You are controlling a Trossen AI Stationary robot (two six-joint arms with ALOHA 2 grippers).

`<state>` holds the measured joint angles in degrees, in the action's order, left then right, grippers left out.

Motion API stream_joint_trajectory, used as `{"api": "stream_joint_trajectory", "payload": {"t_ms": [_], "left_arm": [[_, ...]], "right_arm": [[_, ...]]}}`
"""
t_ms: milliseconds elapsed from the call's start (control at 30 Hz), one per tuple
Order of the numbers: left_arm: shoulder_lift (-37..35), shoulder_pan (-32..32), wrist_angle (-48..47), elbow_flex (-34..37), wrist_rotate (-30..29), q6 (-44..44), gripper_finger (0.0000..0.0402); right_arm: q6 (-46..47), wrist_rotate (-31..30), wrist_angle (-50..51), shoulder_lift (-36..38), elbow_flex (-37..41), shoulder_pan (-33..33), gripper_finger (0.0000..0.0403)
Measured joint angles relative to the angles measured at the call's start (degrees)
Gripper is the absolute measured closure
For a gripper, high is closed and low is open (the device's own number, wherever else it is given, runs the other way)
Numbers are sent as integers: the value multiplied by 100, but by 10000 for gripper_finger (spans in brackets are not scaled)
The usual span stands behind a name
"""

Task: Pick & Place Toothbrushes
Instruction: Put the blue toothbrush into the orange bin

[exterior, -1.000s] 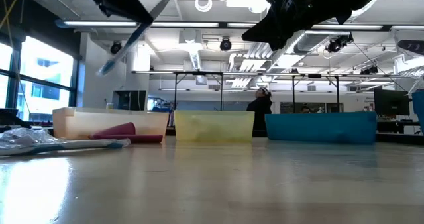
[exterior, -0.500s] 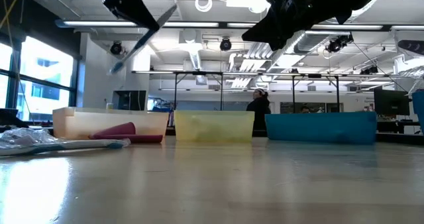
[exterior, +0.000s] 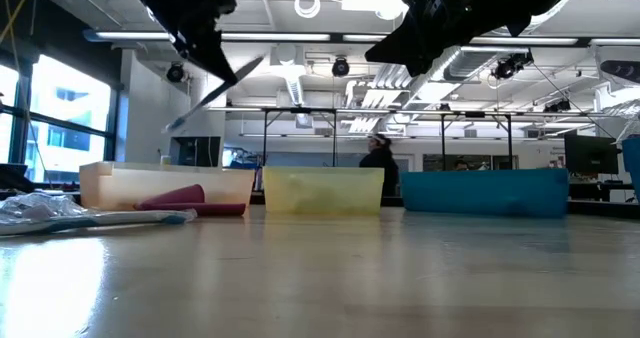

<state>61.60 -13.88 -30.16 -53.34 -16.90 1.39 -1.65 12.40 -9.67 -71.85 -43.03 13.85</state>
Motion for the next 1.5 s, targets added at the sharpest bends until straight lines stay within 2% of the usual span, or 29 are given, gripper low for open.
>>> {"api": "stream_joint_trajectory", "payload": {"t_ms": [300, 800, 1200, 1500], "left_arm": [[0, -1131, -729, 0, 298, 9, 384], [73, -2450, -597, 217, 285, 138, 384], [520, -2716, 79, 880, 307, -15, 384], [973, -2712, 221, 916, 298, -39, 384]], "right_arm": [[-11, 0, 0, 0, 0, 0, 401], [-13, 0, 0, 0, 0, 0, 401], [-15, -12, 2, 0, 0, 0, 400], [-15, -22, 2, -2, 0, 0, 400]]}}
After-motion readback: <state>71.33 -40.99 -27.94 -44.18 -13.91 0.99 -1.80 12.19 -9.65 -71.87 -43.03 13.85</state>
